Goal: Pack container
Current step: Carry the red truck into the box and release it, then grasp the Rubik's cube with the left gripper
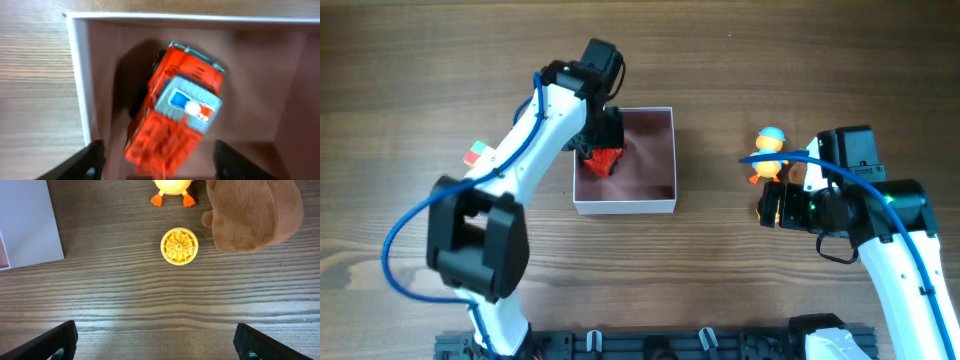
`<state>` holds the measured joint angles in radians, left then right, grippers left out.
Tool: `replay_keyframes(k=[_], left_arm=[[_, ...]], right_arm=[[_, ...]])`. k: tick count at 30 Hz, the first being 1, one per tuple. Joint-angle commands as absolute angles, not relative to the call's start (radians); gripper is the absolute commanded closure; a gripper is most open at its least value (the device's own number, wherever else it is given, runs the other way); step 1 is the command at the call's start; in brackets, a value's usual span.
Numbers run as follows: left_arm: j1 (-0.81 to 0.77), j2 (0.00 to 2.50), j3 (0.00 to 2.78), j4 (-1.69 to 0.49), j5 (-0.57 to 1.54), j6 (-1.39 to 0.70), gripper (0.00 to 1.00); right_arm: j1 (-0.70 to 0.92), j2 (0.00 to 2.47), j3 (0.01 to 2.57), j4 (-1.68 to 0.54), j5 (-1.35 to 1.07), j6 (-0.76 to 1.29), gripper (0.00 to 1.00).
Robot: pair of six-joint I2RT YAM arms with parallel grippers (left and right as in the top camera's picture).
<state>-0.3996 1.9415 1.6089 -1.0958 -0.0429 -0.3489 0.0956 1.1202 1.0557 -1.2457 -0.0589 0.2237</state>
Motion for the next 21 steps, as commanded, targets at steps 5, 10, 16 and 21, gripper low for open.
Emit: replay_keyframes(k=[5,10,16,21], left_arm=[[-0.241,1.547,1.739,-1.296,-0.278,-0.464,0.0],[0.079,1.56,1.658,-1.372,-0.118,-0.641,0.0],[0.215,1.623,1.412,-1.119,0.004,-0.72,0.0],[0.204,1.778,1.375,-1.031,0.014,-0.772,0.0]], right_arm=[[0.097,1.124,1.073,-1.249,-0.041,0.235,0.0],[0.097,1.124,1.073,-1.25,-0.042,0.236,0.0],[0.097,1.124,1.073,-1.251,-0.042,0.239,0.0],[0.097,1.124,1.073,-1.254,-0.046,0.239,0.0]])
